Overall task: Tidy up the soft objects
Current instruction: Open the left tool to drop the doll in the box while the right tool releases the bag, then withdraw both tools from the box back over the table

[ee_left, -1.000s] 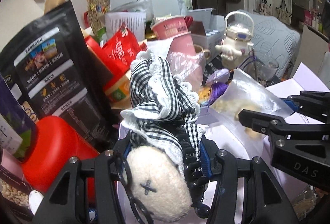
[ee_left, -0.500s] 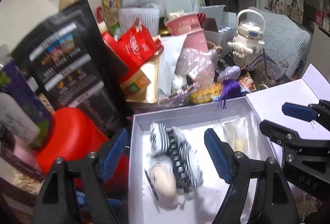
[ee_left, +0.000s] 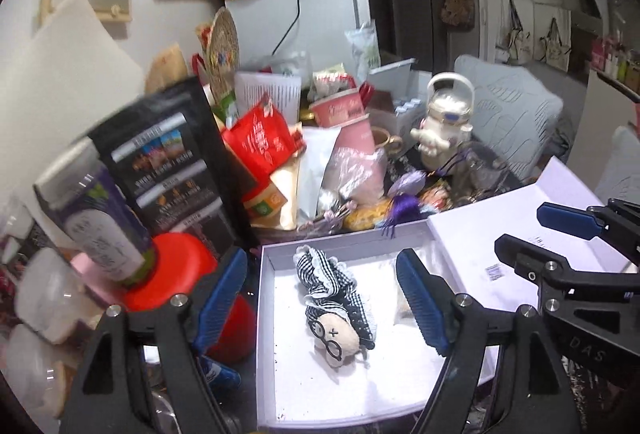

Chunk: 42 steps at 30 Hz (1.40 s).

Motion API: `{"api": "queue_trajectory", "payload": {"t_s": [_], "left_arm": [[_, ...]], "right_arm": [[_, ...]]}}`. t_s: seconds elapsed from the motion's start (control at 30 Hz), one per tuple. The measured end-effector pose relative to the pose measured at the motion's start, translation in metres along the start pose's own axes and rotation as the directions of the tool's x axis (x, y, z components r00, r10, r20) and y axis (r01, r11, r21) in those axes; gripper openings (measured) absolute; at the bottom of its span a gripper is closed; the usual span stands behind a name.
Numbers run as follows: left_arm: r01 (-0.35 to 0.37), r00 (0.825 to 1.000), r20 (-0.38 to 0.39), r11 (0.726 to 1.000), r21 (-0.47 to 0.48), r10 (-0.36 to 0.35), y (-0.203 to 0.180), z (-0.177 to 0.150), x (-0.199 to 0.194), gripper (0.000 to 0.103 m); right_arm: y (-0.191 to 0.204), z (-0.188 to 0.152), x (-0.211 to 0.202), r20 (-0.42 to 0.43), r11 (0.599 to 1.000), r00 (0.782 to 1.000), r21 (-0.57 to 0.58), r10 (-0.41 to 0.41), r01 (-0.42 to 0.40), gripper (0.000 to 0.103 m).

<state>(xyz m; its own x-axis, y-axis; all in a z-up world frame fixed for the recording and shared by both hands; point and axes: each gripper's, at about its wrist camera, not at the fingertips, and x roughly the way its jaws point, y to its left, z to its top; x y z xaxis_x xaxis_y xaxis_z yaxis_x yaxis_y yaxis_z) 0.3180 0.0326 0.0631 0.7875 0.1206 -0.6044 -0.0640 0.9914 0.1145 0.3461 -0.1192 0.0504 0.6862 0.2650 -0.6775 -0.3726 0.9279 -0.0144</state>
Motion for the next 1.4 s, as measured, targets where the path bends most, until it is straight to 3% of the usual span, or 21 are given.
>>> {"api": "queue_trajectory", "payload": {"t_s": [0.3,0.5,0.53,0.63,0.7,0.77,1.07,1.4], "left_arm": [[0.021,0.996,0.083,1.000,0.010,-0.022,0.000,0.005,-0.065,0.077],[0.030,0.989,0.143,0.999,0.014,-0.032,-0.001,-0.001,-0.113,0.077],[0.037,0.988,0.151,0.999,0.010,-0.038,0.000,-0.003,-0.122,0.077],[0.037,0.984,0.175,0.999,0.017,-0.040,-0.001,-0.011,-0.143,0.087],[0.031,0.978,0.204,0.999,0.025,-0.036,-0.002,-0.017,-0.158,0.100],[0.031,0.972,0.230,0.999,0.039,-0.039,-0.004,-0.024,-0.172,0.101],[0.077,0.970,0.224,0.993,0.092,-0.096,-0.014,-0.057,-0.202,0.101],[0.105,0.977,0.174,0.989,0.104,-0.122,-0.015,-0.115,-0.212,0.101]], "right_arm": [[0.000,0.000,-0.062,0.085,1.000,0.996,0.008,-0.017,0.016,0.051],[0.005,-0.010,-0.109,0.153,1.000,0.988,0.001,-0.013,0.013,0.066],[0.005,-0.013,-0.119,0.162,1.000,0.987,0.004,-0.020,0.020,0.072],[0.006,-0.022,-0.142,0.196,1.000,0.980,0.014,-0.028,0.025,0.078],[0.008,-0.030,-0.160,0.217,0.999,0.976,0.015,-0.035,0.033,0.081],[0.009,-0.036,-0.173,0.236,0.999,0.971,0.016,-0.041,0.038,0.084],[0.015,-0.077,-0.216,0.254,0.999,0.966,0.008,-0.042,0.041,0.085],[0.031,-0.141,-0.226,0.255,0.998,0.965,0.021,-0.060,0.057,0.085]]}}
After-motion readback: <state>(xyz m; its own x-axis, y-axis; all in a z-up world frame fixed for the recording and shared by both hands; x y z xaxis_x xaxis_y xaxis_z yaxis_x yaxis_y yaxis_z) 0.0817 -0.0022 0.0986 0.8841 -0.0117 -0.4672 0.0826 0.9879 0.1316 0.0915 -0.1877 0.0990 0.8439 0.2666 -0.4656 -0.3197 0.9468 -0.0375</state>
